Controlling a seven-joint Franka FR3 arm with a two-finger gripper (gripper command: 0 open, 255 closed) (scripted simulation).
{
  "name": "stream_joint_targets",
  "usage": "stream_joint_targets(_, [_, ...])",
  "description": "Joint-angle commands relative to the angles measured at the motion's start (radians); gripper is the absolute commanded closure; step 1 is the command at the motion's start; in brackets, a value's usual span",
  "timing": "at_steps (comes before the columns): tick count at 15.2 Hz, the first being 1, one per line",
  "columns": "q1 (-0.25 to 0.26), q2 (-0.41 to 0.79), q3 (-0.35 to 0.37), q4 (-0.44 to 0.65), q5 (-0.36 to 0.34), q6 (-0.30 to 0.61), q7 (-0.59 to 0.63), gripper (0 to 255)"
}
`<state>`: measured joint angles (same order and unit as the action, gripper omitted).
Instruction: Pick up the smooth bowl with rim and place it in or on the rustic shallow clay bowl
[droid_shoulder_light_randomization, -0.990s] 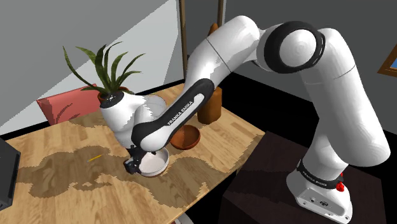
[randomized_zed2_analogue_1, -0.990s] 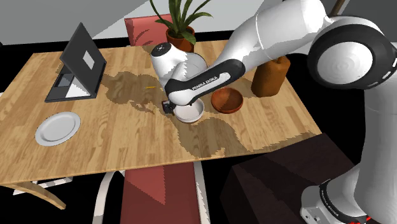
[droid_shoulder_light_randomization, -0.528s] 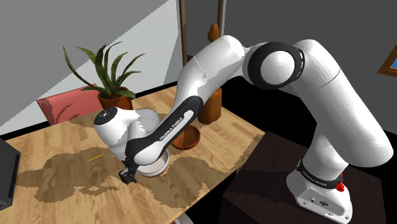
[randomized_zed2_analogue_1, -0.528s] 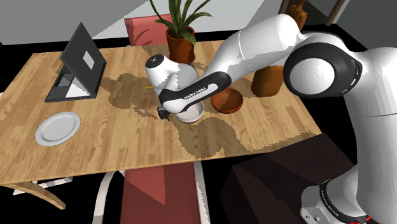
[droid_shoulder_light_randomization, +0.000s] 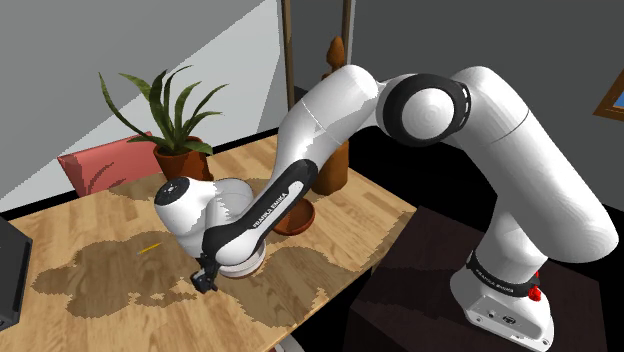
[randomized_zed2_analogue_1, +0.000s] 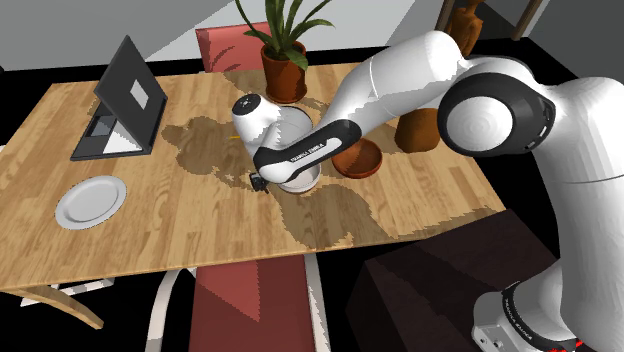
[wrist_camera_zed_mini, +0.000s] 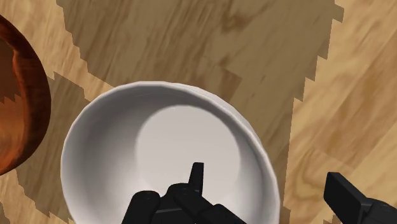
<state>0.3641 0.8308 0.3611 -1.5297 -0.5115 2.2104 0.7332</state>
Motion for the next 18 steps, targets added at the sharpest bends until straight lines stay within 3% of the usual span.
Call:
stream_joint_targets(1, [0.000,0.000,0.000,0.000,0.000,0.000,0.000,0])
stream_joint_targets(3, [0.000,0.000,0.000,0.000,0.000,0.000,0.000,0])
stream_joint_targets(4, [0.000,0.000,0.000,0.000,0.000,0.000,0.000,255])
stream_joint_targets(18, [-0.010,-0.045,0.015,-0.008,0.017,-0.036,-0.013,255])
